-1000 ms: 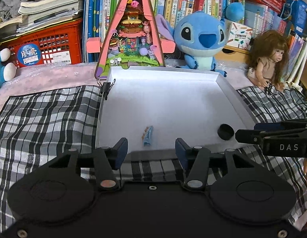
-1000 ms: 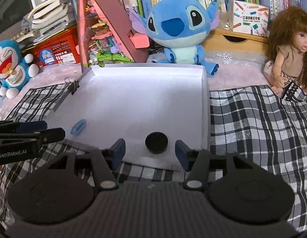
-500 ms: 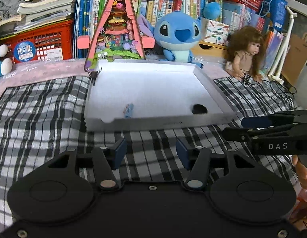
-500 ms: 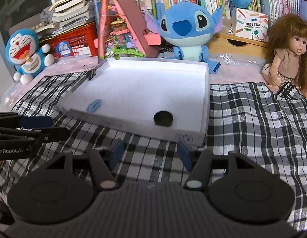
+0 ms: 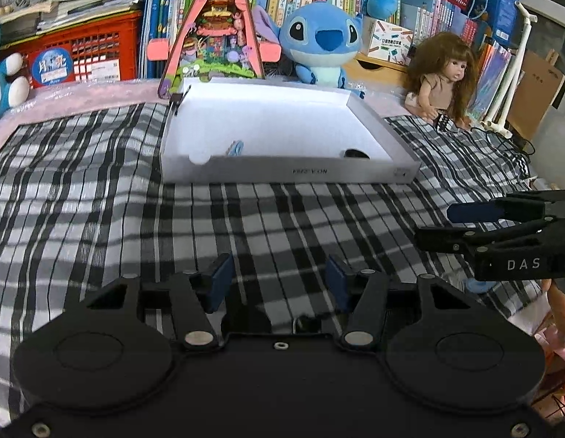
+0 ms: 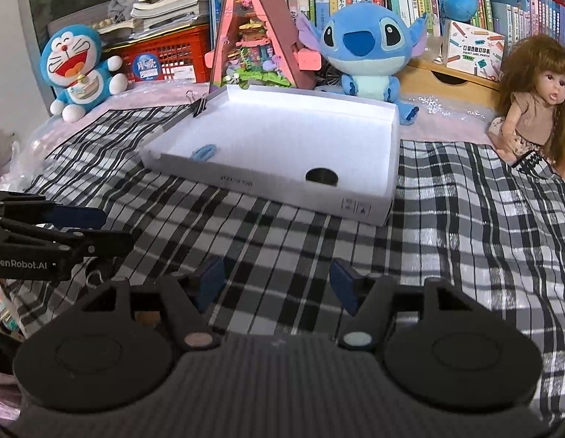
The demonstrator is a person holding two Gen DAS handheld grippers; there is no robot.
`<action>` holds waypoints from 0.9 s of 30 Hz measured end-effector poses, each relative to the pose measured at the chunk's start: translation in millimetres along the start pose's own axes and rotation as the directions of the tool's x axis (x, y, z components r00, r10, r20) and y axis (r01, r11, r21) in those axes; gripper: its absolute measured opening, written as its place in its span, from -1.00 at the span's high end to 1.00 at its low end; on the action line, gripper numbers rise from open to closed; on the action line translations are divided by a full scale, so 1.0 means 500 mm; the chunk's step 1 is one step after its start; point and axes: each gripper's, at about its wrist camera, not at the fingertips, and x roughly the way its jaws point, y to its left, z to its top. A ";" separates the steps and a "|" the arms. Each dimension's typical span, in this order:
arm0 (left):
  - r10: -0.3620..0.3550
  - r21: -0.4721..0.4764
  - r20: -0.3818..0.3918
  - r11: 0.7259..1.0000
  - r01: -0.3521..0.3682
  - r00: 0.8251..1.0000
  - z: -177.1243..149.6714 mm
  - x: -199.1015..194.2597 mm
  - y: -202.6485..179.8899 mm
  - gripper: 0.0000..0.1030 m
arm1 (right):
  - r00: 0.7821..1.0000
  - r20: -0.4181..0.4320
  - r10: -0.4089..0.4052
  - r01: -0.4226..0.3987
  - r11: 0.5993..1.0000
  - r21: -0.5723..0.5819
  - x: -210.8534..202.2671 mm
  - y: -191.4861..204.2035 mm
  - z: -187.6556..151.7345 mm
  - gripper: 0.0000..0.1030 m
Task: Organize rigid objects
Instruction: 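Close the left tool on the brown ball while the right tool grasps a red carrot piece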
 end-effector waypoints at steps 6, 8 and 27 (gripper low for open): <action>0.012 0.009 -0.012 1.000 -0.012 1.000 -0.034 -0.008 0.005 -0.04 | 1.000 -0.002 -0.008 0.008 1.000 -0.009 -0.010 0.004 -0.029 -0.48; 0.014 0.012 -0.020 1.000 -0.014 1.000 -0.044 -0.010 0.007 -0.04 | 1.000 -0.002 -0.008 0.008 1.000 -0.009 -0.014 0.005 -0.041 -0.48; -0.071 0.089 -0.072 0.993 0.078 0.995 -0.124 -0.058 -0.037 0.50 | 1.000 -0.011 0.019 -0.020 0.999 -0.049 -0.060 0.034 -0.134 -0.14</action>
